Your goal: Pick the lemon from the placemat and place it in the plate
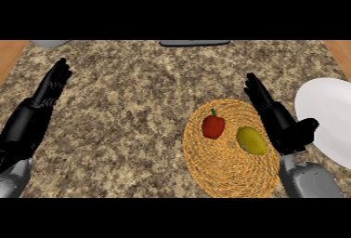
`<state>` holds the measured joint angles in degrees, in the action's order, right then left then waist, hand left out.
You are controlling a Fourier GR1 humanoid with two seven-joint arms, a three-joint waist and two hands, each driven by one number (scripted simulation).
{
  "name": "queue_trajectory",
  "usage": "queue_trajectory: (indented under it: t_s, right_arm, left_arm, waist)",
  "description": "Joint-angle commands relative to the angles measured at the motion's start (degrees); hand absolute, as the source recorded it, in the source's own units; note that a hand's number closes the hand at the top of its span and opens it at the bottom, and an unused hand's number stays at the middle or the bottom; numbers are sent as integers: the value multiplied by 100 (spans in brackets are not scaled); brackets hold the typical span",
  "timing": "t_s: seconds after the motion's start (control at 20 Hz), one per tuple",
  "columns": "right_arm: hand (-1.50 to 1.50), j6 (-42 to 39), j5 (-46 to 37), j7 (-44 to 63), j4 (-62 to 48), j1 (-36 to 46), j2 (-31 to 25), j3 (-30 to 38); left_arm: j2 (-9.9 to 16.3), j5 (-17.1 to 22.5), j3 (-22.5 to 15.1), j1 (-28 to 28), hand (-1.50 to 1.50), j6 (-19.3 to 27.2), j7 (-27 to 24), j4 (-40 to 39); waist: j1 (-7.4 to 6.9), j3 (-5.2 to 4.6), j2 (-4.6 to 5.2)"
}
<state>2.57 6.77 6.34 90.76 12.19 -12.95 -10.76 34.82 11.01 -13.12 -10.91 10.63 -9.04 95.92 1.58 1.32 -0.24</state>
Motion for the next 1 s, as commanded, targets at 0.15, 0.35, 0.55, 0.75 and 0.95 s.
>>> queue_trajectory:
  t_s: [0.15, 0.35, 0.55, 0.75, 0.95]
  right_arm:
    - [150, -2030, 1403, -17, 132, 362, -150, -370]
    - [150, -2176, -689, -779, 1004, 1454, -1680, -300]
    - [150, -2243, -853, -2898, 62, 333, -1689, -85]
    - [-150, -3295, 1185, -3016, -793, -269, -959, 31]
    - [-150, -4622, 215, -4560, -1689, 265, -1747, -122]
  left_arm:
    - [-609, 135, -180, 497, 0, 525, 891, -672]
    - [-733, 393, -192, 920, 0, 535, 1231, -1045]
    - [-1194, 398, -302, 1070, 0, 963, 1530, -1126]
    - [-1211, 373, -247, 787, 0, 978, 1603, -1286]
    - [-1462, 113, -579, 844, 0, 1201, 1763, -1158]
  waist:
    - [-322, -115, 107]
    - [-306, -222, -145]
    - [-223, -93, 118]
    - [-160, -88, 177]
    - [-333, -103, 99]
